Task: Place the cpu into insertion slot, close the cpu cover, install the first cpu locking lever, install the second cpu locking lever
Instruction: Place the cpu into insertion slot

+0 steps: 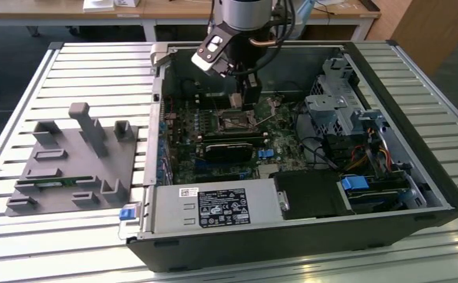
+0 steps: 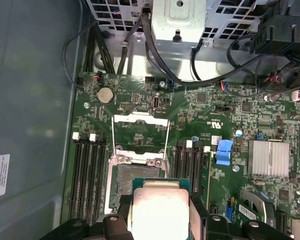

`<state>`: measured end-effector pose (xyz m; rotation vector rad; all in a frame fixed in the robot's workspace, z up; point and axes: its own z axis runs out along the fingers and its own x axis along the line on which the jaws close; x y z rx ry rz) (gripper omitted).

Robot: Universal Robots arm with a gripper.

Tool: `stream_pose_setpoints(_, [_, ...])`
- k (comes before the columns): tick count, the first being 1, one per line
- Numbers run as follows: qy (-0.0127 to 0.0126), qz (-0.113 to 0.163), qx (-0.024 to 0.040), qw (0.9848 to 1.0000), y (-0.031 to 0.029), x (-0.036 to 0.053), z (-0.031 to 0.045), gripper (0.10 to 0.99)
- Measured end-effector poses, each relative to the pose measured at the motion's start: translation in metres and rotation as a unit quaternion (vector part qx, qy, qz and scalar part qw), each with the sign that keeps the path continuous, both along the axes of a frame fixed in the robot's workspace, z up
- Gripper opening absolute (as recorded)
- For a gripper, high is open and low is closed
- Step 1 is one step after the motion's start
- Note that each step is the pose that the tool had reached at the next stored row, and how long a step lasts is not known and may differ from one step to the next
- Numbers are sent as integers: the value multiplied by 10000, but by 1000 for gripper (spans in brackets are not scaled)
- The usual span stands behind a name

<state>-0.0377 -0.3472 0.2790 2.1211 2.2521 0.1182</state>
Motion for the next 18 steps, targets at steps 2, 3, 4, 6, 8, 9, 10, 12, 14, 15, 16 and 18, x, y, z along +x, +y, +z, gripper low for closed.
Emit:
stream_pose_setpoints(2, [0, 0, -5, 10000, 0, 0, -14, 537])
stream_pose_setpoints(3, [0, 0, -11, 10000, 0, 0, -19, 537])
stream_pose_setpoints(4, [0, 0, -19, 10000, 0, 0, -26, 537])
stream_pose_setpoints(6, [0, 0, -21, 10000, 0, 0, -39, 537])
stream_pose_setpoints(8, [0, 0, -21, 10000, 0, 0, -58, 537])
stream_pose_setpoints(9, [0, -4, -21, 10000, 0, 0, -69, 537])
stream_pose_setpoints(10, [0, -11, -21, 10000, 0, 0, -82, 537])
stream_pose_setpoints(12, [0, -37, -21, 10000, 4, 0, -118, 537])
stream_pose_setpoints(14, [0, -53, -21, 10000, 17, 0, -155, 537])
stream_pose_setpoints(15, [0, -59, -21, 10000, 25, 0, -172, 537])
stream_pose_setpoints(16, [0, -70, -21, 10000, 36, 0, -192, 537])
stream_pose_setpoints(18, [0, -101, -21, 9999, 45, 0, -226, 537])
